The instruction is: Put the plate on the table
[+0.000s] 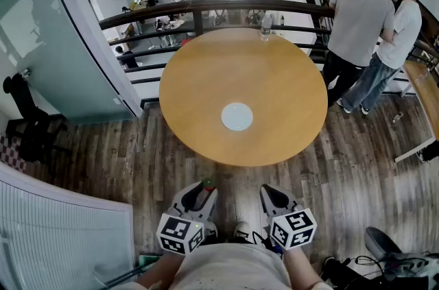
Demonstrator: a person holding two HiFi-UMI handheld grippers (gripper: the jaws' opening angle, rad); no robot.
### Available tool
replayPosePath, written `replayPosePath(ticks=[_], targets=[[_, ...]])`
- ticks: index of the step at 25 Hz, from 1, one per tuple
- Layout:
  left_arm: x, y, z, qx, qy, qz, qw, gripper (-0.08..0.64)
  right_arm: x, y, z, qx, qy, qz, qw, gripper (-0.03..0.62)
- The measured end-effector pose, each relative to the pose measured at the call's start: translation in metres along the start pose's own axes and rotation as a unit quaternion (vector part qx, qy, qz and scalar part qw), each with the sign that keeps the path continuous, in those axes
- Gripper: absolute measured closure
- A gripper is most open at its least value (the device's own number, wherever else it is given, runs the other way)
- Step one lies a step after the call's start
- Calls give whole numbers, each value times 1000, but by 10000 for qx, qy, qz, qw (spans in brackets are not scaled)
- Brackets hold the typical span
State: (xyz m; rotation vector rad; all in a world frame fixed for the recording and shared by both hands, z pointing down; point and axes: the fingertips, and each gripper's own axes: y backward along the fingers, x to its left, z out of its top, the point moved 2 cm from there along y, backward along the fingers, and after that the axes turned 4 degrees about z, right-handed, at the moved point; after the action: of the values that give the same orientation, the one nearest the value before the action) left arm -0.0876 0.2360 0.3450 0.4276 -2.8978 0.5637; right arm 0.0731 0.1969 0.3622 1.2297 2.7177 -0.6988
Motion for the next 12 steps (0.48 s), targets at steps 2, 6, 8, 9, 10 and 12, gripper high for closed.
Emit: replayPosePath(ticks=[2, 6, 8, 9, 10, 12], targets=[[-1, -1, -1, 19, -2, -24, 10000, 414, 1, -1, 0, -9, 5, 2, 10000, 568], [0, 0, -4, 38, -10, -62, 10000, 414, 3, -1, -3, -1, -1, -6, 10000, 569], [-1, 0, -4, 38, -20, -75, 10000, 414, 2, 0, -4, 8, -2, -14, 10000, 568], [-2, 0, -4, 37, -24, -82, 10000, 414, 2, 1, -5, 16, 1, -16, 10000, 568], [-2, 1, -3, 35, -26, -89, 10000, 414, 2, 1, -5, 26, 5, -17, 10000, 568], [-2, 2, -3, 29, -22, -103, 9999, 414, 3, 2, -6, 49, -5, -22, 10000, 569]])
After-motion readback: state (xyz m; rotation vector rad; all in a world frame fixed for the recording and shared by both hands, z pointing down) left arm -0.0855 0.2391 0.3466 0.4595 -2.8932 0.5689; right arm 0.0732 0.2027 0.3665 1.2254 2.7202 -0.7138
